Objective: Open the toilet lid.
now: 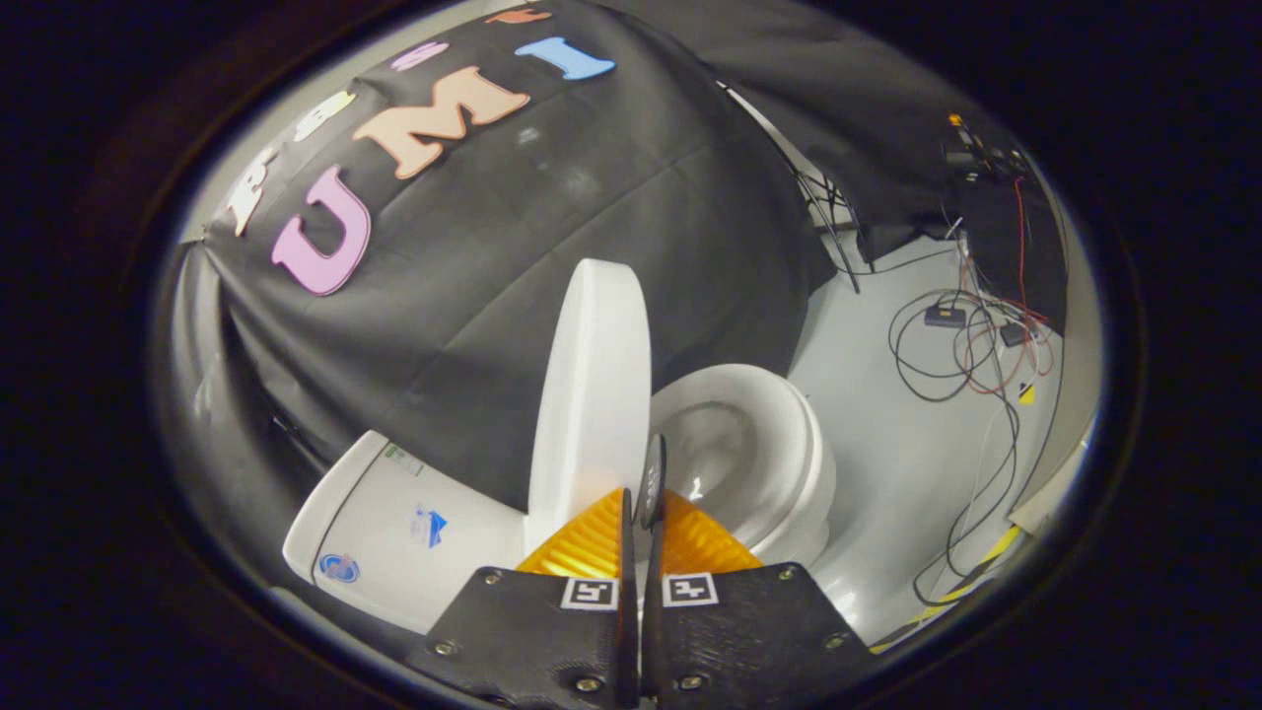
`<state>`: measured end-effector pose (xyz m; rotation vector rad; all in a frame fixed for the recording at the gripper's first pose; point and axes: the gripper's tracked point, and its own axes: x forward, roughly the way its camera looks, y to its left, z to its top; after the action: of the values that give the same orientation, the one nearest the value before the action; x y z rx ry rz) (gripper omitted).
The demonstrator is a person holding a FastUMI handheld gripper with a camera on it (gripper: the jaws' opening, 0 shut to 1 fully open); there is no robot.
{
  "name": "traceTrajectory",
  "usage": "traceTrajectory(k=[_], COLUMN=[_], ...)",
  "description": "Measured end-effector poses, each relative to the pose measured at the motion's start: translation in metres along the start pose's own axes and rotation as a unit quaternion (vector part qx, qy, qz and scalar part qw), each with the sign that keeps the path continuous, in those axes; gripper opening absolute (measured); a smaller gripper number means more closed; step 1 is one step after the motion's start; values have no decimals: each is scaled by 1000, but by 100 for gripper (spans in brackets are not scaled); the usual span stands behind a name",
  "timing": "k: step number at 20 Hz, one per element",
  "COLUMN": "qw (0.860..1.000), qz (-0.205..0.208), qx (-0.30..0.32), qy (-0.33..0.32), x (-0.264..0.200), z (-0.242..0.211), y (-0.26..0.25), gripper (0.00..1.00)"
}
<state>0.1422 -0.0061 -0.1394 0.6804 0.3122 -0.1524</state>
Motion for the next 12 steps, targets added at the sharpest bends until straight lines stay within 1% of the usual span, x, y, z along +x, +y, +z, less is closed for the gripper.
traceTrajectory(k=[12], qw=[999], qz=[11], qx=[-48], qy=[-11], x=[-19], z=[4], y=[44], gripper=[2])
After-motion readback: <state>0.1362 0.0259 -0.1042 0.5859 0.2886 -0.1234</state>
